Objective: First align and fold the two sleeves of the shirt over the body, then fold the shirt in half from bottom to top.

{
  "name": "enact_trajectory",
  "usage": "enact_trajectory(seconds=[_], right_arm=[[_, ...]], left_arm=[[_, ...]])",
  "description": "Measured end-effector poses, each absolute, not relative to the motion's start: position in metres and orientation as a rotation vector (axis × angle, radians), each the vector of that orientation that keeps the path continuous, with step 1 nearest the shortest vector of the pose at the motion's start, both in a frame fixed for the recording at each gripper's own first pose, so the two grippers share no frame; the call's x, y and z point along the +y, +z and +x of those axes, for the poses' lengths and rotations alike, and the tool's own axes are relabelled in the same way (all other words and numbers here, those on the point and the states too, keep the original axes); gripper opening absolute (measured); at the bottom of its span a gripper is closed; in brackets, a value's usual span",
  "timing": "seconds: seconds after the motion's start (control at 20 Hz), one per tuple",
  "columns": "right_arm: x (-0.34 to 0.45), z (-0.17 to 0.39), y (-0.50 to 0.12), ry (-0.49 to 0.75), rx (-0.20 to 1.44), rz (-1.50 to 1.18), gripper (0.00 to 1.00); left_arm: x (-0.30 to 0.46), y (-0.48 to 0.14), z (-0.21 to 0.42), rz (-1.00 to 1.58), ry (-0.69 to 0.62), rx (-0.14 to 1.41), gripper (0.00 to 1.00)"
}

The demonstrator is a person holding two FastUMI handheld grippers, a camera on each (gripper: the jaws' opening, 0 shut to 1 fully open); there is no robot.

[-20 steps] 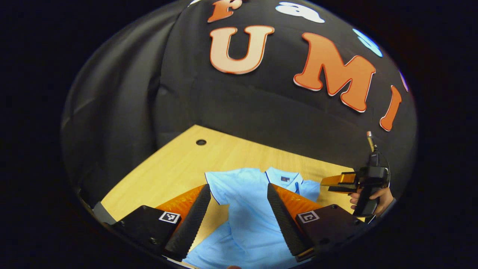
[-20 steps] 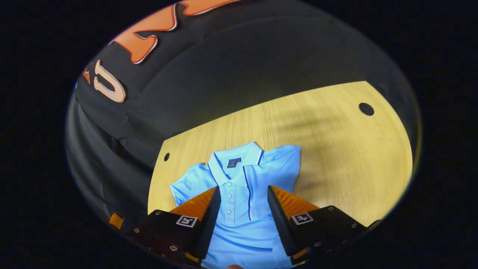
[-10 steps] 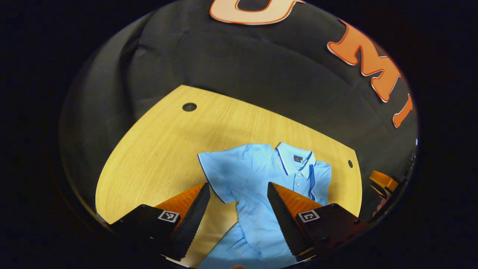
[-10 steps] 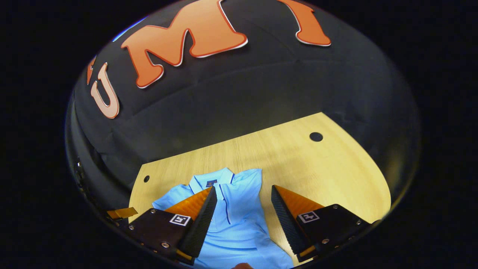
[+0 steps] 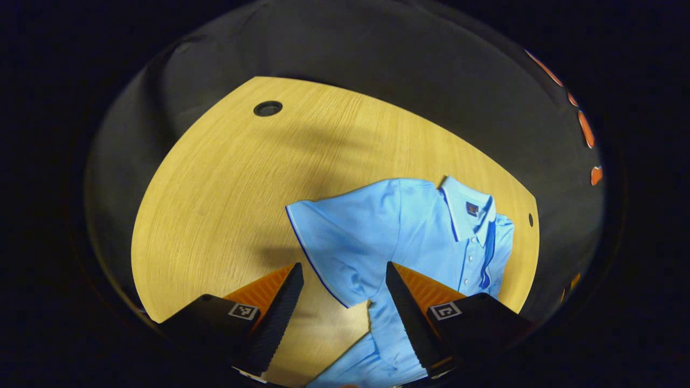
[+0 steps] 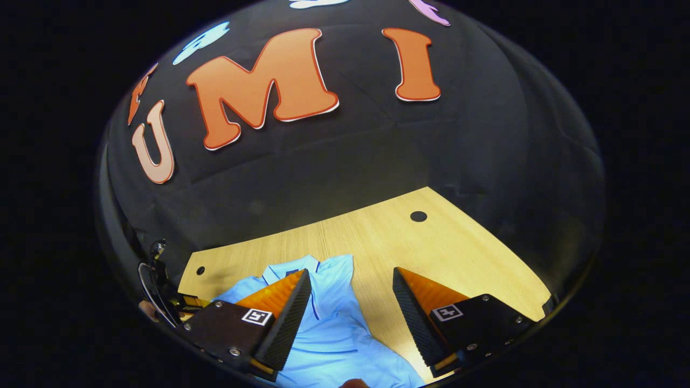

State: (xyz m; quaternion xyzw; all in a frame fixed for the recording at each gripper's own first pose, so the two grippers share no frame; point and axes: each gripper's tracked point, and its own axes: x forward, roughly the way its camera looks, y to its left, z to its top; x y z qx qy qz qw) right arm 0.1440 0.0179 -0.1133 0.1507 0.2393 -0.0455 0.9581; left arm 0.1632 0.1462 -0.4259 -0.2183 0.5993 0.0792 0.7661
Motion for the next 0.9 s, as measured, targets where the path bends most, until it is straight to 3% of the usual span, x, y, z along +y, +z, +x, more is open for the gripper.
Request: enact_trajectory(seconds=[0.55, 0.6, 0.7, 0.85, 0.9], right_arm=[[-0.021, 0.091, -0.097, -0.171, 0.42, 0.25, 0.98], [-0.02, 0.087, -0.097, -0.173, 0.421, 0.246, 0.98], [-0.026, 0.075, -0.097, -0.179, 0.417, 0.211, 0.98], [-0.033, 0.064, -0.097, -0.194, 0.417, 0.21, 0.98], [-0.035, 0.061, -0.096, -0.194, 0.416, 0.232, 0.98]], left_arm=[[0.158, -0.468, 0.174, -0.348, 0.265, 1.464, 1.0], [0.158, -0.469, 0.175, -0.332, 0.275, 1.467, 0.94], [0.157, -0.469, 0.178, -0.315, 0.277, 1.465, 0.96], [0.144, -0.465, 0.184, -0.316, 0.261, 1.459, 0.57], [0.137, -0.467, 0.185, -0.311, 0.245, 1.463, 0.37]])
